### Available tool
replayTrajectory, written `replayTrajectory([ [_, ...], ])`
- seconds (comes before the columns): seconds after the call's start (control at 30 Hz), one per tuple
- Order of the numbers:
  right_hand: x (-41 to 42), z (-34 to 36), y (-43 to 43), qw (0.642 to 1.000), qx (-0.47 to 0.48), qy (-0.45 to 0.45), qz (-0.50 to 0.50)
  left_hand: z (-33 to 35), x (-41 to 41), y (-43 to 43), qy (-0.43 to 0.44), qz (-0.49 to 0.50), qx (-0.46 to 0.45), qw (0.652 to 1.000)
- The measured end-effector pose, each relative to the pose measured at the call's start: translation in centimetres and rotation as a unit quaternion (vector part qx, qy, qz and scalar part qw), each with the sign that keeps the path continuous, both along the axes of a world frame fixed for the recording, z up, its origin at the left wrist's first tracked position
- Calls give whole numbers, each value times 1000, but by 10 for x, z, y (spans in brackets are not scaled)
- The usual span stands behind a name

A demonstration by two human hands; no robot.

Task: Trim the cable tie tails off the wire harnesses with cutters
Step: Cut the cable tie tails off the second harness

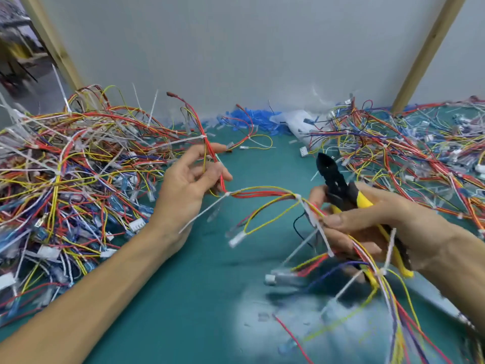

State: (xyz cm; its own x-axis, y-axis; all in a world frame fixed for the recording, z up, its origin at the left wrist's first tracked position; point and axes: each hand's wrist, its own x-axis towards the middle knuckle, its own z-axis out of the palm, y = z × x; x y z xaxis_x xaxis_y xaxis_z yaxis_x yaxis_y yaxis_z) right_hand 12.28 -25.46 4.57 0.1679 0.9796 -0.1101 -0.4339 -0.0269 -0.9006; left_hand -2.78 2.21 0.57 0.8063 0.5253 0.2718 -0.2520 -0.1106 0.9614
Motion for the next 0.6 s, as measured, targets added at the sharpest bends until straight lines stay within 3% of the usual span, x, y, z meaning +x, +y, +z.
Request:
replayTrajectory([
  [0.1,-21,2,21,996,-50,-66,-26,0,2,5,7,4,-24,1000],
  [0.2,-10,-5,22,995,-81,-49,-46,7,1,8,-42,20,-17,999],
  [0.43,-14,-13,25,991,-103,-80,37,17,-1,10,-101,23,-86,991],
  [0.6,-19,-17,21,985,-99,-95,101,23,-2,6,-156,-60,-140,976],
])
